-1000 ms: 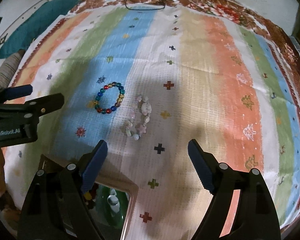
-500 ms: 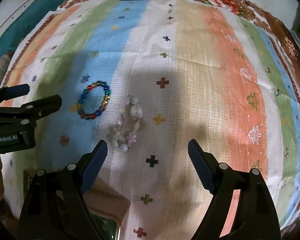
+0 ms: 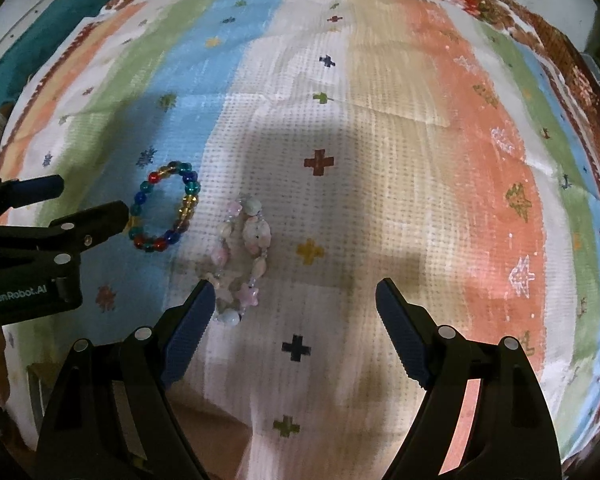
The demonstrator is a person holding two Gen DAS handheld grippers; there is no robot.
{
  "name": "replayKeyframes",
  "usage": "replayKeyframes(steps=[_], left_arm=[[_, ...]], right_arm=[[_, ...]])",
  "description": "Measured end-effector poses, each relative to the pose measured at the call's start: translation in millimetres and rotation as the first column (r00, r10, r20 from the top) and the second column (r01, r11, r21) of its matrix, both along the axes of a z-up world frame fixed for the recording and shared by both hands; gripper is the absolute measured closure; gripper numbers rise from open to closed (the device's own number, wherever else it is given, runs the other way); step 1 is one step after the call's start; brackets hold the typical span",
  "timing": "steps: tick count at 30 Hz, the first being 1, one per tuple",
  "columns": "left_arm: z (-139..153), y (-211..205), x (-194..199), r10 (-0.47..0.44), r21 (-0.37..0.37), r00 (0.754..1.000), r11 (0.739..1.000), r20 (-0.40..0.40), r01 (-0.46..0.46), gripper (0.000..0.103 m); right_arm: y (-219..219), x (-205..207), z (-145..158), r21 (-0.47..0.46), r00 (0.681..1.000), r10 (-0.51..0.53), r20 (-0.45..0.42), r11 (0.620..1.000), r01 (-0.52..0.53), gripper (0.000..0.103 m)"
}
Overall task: Organize jewelry
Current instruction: 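Move left tool to multicolour bracelet while right tool approaches white bead bracelet, then close left tool on multicolour bracelet while right tool grasps white bead bracelet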
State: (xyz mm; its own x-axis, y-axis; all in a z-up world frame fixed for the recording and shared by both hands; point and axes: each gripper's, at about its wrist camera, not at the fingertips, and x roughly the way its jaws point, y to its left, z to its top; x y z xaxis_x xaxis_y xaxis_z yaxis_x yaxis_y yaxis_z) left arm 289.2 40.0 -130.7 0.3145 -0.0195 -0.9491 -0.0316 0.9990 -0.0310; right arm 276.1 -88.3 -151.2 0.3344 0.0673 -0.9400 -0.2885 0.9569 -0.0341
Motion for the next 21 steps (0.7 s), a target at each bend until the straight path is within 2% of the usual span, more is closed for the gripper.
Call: replayKeyframes(steps=[6,8,11,13,15,16,18,19,21], left_arm=[[-12,0,6,-0.016,0.007,0.999,1.000,-0.031,0.016,0.023],[-14,-1,8,-0.021,0.008,0.999,1.000,-0.033,0.021,0.026],[-18,-3,11,-0.031,0.012,0.999,0.999,-0.037,0.031,0.031],[-21,-6,14,-0.044,0.023,0.998,0.999,-0.041,0.045,0.038],[-25,-8,15,-0.054,0.023,0.997,0.998,-0.050,0.056,0.050],[-27,-9,15,-0.059,0.023,0.997,0.998,-0.050,0.061,0.051],[-28,-11,14,-0.074,0.026,0.996,0.997,-0.043,0.075,0.059],[-28,-12,13,-0.084,0.021,0.996,0.996,-0.041,0.085,0.062],[-28,-13,13,-0.089,0.016,0.995,0.996,-0.043,0.090,0.080]], right_arm=[[4,8,-9,-0.009,1.000,-0.002,-0.005,1.000,0.002,0.021],[5,11,-11,-0.012,1.000,-0.005,-0.007,1.000,0.005,0.029],[6,14,-14,-0.021,1.000,-0.012,-0.004,1.000,0.012,0.031],[8,16,-16,-0.035,1.000,-0.010,0.000,0.999,0.010,0.034],[8,17,-19,-0.040,1.000,-0.008,0.000,0.999,0.008,0.035],[9,17,-19,-0.042,1.000,-0.006,0.004,0.999,0.007,0.037],[9,18,-18,-0.044,1.000,0.000,0.022,0.999,0.001,0.054],[9,18,-17,-0.049,0.999,0.005,0.032,0.999,-0.003,0.058],[8,18,-16,-0.059,0.999,0.012,0.045,0.998,-0.009,0.074]])
